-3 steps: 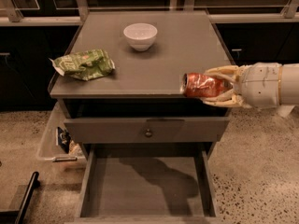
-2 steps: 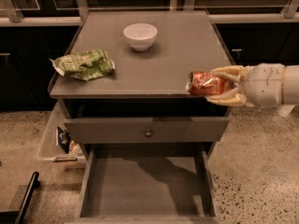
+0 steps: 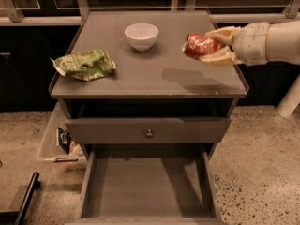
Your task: Pick coke can from middle drawer and place on counter
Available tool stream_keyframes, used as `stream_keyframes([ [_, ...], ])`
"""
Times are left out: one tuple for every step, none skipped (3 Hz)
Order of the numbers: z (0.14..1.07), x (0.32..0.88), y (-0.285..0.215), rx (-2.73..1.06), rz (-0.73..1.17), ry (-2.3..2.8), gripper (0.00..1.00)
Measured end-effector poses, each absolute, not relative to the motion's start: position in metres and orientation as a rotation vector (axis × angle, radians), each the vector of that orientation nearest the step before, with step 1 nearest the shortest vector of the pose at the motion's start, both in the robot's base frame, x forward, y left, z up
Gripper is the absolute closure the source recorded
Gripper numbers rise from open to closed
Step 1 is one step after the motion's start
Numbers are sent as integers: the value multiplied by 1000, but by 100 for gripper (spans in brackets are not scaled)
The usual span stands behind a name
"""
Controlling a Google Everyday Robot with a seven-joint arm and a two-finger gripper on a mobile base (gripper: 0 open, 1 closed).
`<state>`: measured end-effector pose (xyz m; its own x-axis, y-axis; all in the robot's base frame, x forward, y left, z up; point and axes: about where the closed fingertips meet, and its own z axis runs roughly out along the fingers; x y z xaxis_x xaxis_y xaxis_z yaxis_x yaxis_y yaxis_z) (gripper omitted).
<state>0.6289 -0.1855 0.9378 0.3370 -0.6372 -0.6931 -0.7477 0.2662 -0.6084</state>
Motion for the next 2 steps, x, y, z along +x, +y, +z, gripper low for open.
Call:
stream_keyframes([
  [957, 663, -182, -1452, 73, 1364, 100],
  [947, 684, -179, -1461, 80, 1403, 100],
])
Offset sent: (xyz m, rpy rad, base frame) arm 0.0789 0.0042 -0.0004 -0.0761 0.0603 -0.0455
